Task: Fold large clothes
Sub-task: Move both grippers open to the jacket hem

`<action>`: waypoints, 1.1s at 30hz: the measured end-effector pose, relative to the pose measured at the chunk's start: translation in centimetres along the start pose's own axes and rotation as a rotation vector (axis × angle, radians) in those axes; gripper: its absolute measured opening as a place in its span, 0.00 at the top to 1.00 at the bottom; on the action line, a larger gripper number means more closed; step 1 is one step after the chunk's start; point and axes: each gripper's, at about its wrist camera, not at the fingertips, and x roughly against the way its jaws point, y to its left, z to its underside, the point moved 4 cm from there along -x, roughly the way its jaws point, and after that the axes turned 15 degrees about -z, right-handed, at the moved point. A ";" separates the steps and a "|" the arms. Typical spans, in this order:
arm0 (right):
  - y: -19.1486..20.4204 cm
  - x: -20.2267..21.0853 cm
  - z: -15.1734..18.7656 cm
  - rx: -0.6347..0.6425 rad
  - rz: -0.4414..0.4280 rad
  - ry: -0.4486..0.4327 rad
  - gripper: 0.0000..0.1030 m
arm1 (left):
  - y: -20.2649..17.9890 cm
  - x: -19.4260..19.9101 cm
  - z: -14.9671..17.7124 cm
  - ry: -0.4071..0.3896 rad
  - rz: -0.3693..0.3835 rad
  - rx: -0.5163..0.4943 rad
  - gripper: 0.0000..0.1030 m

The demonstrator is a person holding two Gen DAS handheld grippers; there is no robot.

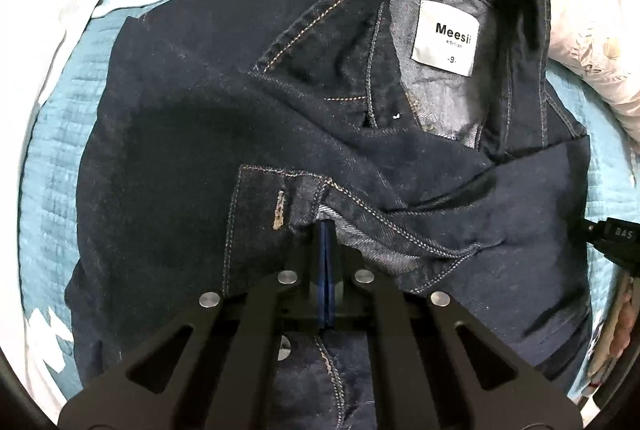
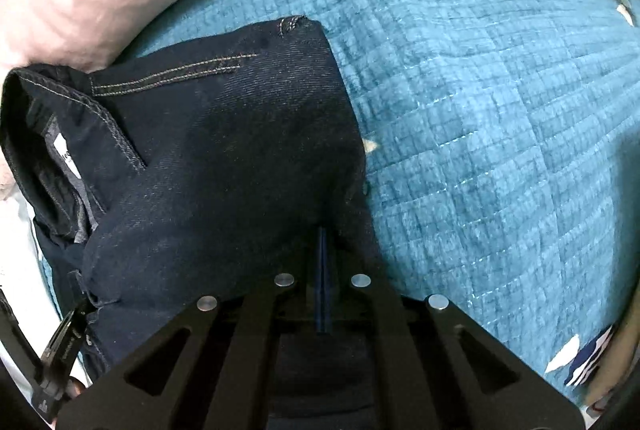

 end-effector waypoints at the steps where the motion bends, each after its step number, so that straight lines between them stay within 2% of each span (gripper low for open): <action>1: 0.2 0.5 0.2 0.005 -0.004 -0.015 1.00 | 0.0 0.3 0.1 0.007 -0.011 -0.002 0.98; 2: -0.3 2.0 -1.0 0.008 -0.015 -0.023 0.94 | -0.3 0.9 0.5 0.010 -0.018 -0.005 0.97; 6: 0.4 4.9 1.0 0.031 -0.097 -0.037 0.93 | -0.4 3.8 1.7 -0.005 -0.018 -0.019 0.90; 7: 0.5 5.6 1.5 0.045 -0.096 -0.041 0.89 | 0.1 4.1 2.1 -0.002 -0.018 -0.012 0.79; 8: 0.5 6.5 2.1 0.060 -0.090 -0.044 0.81 | 0.7 4.6 2.7 0.016 0.007 0.011 0.64; 9: 0.6 7.1 2.5 0.069 -0.089 -0.045 0.76 | 1.2 5.0 3.1 0.021 0.036 0.033 0.61; 10: 0.6 8.1 3.0 0.074 -0.092 -0.053 0.63 | 2.0 5.2 3.5 0.010 0.059 0.062 0.62; 11: 0.7 8.7 3.5 0.075 -0.095 -0.063 0.50 | 2.9 5.6 4.0 0.006 0.049 0.075 0.62; 12: 0.7 9.7 3.8 0.074 -0.099 -0.083 0.44 | 3.5 5.8 4.2 0.002 0.036 0.079 0.61; 14: 0.2 11.3 3.9 0.067 -0.101 -0.118 0.25 | 5.1 6.2 4.7 0.000 0.028 0.094 0.56; 17: 0.7 13.1 4.5 0.042 -0.107 -0.148 0.24 | 6.9 6.9 4.4 -0.006 0.033 0.128 0.46; 20: 1.4 13.0 4.4 0.028 -0.132 -0.143 0.24 | 8.9 7.5 3.5 -0.027 0.017 0.144 0.38; 26: 2.5 13.3 2.4 0.040 -0.105 -0.136 0.24 | 12.0 7.7 1.3 -0.045 -0.007 0.138 0.33; 33: 2.7 12.1 -1.6 0.025 -0.077 -0.114 0.24 | 13.2 5.8 -2.8 -0.022 -0.002 0.150 0.33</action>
